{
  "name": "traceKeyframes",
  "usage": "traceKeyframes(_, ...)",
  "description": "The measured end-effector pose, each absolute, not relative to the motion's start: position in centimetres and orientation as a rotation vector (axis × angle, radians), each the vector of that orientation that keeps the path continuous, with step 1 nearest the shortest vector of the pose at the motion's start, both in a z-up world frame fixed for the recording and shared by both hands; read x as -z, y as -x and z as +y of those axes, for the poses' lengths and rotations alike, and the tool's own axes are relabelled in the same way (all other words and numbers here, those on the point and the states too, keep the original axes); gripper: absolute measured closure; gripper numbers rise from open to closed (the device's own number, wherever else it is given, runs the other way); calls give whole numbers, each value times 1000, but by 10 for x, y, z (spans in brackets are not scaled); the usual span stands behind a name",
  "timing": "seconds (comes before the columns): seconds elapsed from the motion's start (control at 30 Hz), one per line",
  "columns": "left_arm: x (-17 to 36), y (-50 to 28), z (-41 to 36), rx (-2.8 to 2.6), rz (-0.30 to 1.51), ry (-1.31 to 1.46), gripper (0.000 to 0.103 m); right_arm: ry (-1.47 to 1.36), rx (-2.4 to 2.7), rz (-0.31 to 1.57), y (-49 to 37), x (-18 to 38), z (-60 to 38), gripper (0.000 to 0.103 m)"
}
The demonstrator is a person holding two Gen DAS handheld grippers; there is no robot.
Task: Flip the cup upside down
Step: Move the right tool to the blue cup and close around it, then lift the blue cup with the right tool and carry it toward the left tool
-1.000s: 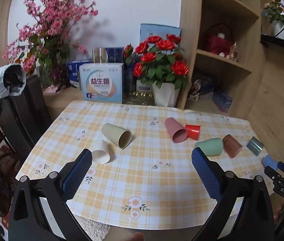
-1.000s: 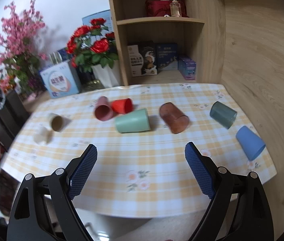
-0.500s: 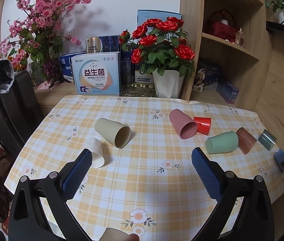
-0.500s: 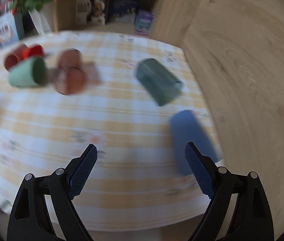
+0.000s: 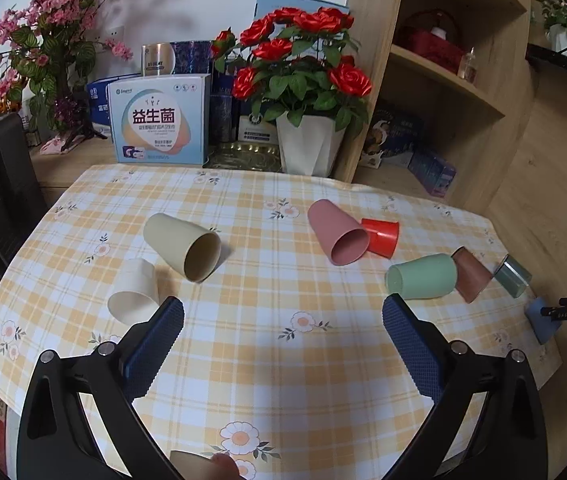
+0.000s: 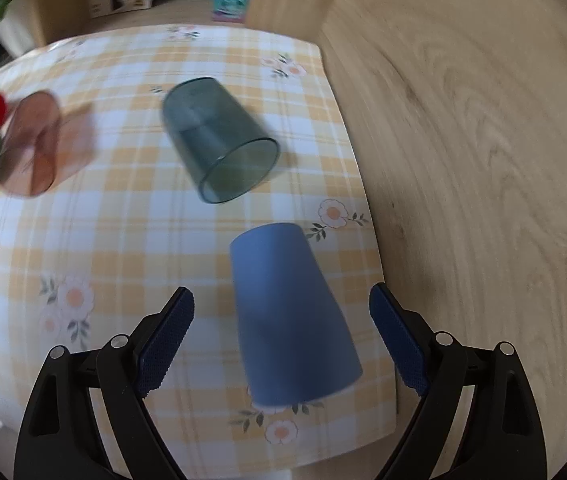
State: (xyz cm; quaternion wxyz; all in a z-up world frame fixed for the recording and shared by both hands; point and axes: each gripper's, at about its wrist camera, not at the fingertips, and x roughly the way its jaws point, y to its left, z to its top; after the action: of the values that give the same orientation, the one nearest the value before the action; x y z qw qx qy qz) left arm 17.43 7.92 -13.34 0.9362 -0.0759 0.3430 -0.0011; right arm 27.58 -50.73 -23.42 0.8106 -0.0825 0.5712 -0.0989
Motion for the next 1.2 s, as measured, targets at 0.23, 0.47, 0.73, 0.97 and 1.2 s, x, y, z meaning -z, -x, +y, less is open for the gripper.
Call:
traceKeyframes(0.23,151,-183,83,11,768,171,6,193,234,1373,-290,266,-518,17)
traceKeyframes(0.47,167,-191,82,1,860,168,6,180,258,1498,-299,288,-532,17)
traceKeyframes(0.73,170,-188,86,-51,865,169,6,150,253,1511,-304,290,-538,36)
traceKeyframes(0.97,169,-185,94,-51,868,208,6,63,263,1387,-297,261,-524,37)
traceKeyframes(1.2,172,-178,104,-48,868,224,6,-64,205,1293,-281,233,-459,37)
